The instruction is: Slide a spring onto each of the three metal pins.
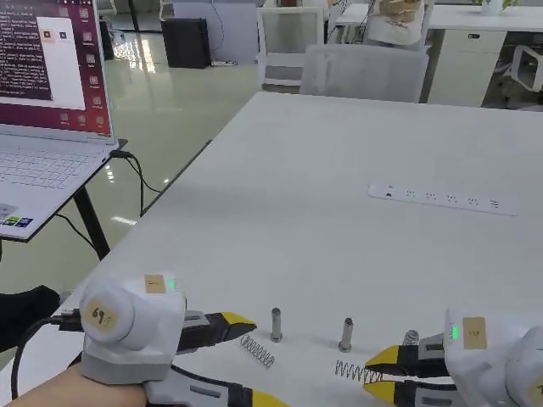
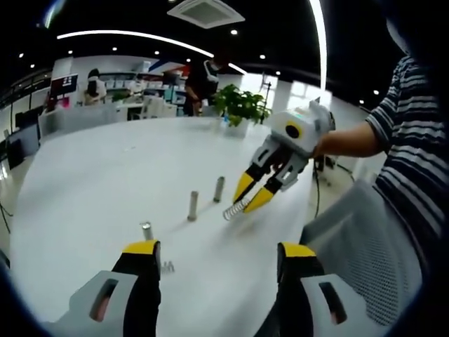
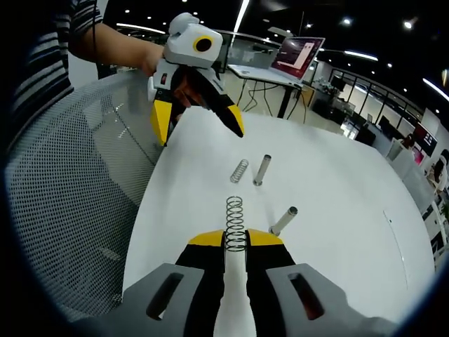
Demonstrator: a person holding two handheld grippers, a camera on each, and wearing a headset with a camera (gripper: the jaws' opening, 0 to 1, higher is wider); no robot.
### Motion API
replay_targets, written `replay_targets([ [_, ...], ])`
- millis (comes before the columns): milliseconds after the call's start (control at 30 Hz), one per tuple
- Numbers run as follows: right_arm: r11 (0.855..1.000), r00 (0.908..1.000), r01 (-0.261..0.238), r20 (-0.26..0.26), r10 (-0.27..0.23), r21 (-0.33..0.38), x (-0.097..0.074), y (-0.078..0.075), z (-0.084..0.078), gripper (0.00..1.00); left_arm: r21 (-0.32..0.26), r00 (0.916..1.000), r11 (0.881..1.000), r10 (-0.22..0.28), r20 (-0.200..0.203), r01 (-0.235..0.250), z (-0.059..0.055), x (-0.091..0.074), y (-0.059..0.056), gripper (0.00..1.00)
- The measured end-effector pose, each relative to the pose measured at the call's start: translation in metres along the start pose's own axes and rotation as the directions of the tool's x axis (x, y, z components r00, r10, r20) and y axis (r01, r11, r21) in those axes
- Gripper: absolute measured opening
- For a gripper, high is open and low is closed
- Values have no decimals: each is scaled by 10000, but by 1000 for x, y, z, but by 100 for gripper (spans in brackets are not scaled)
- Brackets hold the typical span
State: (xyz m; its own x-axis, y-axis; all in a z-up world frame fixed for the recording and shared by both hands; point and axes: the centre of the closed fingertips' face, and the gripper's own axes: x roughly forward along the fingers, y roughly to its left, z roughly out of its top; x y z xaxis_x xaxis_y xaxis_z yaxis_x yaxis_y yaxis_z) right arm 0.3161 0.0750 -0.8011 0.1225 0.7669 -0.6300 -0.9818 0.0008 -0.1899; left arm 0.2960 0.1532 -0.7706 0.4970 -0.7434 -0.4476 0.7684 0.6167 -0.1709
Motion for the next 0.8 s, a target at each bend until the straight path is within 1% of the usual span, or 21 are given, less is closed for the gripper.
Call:
replay_targets([
  [100, 10000, 10000, -24, 53, 25, -53, -2, 2, 2, 7, 163, 9996, 9996, -242, -123, 244, 1, 8, -5, 59],
  [167, 9999, 9999, -52, 106, 53, -109, -3, 4, 4, 7, 262, 9988, 9986, -447, -207, 452, 2, 13, -8, 54],
  [267, 9998, 9999, -99, 76, 100, -152, -4, 6, 5, 8, 344, 9975, 9972, -648, -267, 657, 4, 21, -12, 51],
  [333, 9997, 9996, -171, 201, 174, -150, -6, 9, 8, 8, 451, 9968, 9960, -755, -266, 766, 5, 25, -15, 48],
  [400, 9994, 9996, -178, 212, 184, -287, -7, 11, 11, 7, 425, 9956, 9950, -888, -294, 900, 6, 30, -17, 45],
  [467, 9992, 9995, -210, 246, 219, -347, -8, 12, 13, 8, 544, 9935, 9924, -1088, -346, 1106, 6, 35, -21, 41],
  [500, 9992, 9994, -221, 251, 229, -332, -7, 13, 13, 8, 589, 9923, 9913, -1154, -452, 1179, 5, 38, -23, 39],
  [567, 9988, 9994, -267, 226, 276, -412, -8, 14, 13, 8, 588, 9921, 9909, -1183, -424, 1207, 5, 41, -25, 35],
  [667, 9988, 9994, -258, 234, 268, -425, -9, 14, 14, 8, 559, 9902, 9891, -1341, -394, 1362, 5, 44, -29, 32],
  [733, 9986, 9992, -266, 273, 279, -454, -10, 14, 14, 8, 547, 9896, 9886, -1386, -387, 1406, 5, 45, -29, 29],
  [767, 9985, 9992, -272, 276, 285, -469, -10, 14, 15, 8, 535, 9897, 9886, -1389, -358, 1407, 6, 45, -29, 27],
  [800, 9985, 9992, -274, 285, 287, -473, -10, 14, 15, 8, 485, 9900, 9889, -1393, -222, 1403, 8, 46, -30, 27],
])
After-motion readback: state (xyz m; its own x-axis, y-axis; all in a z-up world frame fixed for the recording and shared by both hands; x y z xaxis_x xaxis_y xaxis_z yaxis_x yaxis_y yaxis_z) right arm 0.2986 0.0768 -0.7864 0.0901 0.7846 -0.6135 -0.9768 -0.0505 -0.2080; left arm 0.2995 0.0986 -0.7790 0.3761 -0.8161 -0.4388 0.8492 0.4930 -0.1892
